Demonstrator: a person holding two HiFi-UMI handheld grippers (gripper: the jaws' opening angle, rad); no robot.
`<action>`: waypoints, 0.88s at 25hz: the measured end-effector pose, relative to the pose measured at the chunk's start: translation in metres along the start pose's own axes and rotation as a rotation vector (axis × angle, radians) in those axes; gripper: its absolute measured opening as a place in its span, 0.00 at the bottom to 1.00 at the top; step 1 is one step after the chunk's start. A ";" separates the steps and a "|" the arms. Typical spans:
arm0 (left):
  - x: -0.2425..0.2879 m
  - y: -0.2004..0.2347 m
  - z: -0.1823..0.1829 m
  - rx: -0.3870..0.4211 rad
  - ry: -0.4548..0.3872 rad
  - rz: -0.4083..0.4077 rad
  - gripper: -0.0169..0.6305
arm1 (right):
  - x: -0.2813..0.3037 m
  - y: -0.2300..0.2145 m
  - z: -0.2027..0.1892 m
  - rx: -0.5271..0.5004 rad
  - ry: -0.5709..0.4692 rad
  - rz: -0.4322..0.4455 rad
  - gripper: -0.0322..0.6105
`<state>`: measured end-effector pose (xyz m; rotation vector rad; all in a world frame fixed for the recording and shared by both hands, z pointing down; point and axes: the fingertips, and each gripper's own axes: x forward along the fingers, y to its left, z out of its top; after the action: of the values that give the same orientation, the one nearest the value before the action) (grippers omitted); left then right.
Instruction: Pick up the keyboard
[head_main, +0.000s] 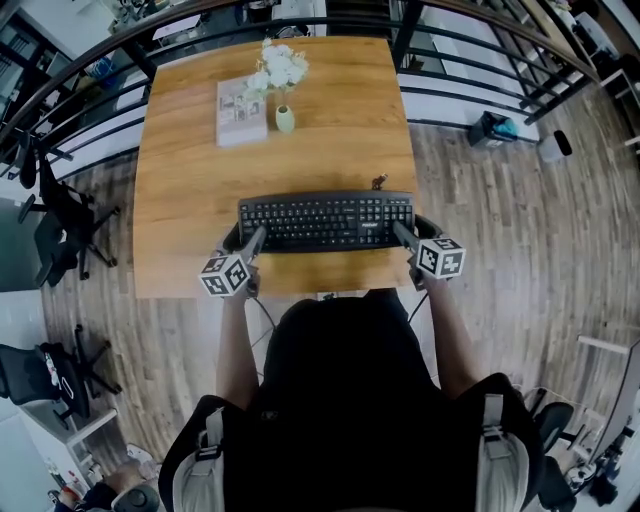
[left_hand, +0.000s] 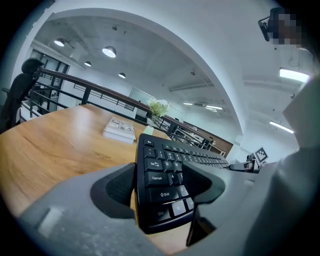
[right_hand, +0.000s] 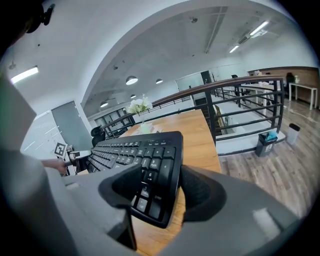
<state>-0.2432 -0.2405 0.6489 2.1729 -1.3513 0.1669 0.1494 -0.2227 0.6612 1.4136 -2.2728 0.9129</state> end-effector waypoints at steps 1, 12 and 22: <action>-0.003 -0.001 0.003 0.001 -0.005 0.000 0.49 | -0.002 0.003 0.004 -0.011 -0.008 0.001 0.42; -0.034 -0.026 0.051 0.039 -0.104 -0.020 0.49 | -0.031 0.023 0.042 -0.038 -0.107 0.013 0.42; -0.045 -0.044 0.066 0.055 -0.146 -0.036 0.49 | -0.046 0.022 0.057 -0.043 -0.143 0.005 0.42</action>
<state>-0.2393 -0.2259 0.5588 2.2927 -1.4005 0.0320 0.1552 -0.2219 0.5845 1.4987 -2.3845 0.7822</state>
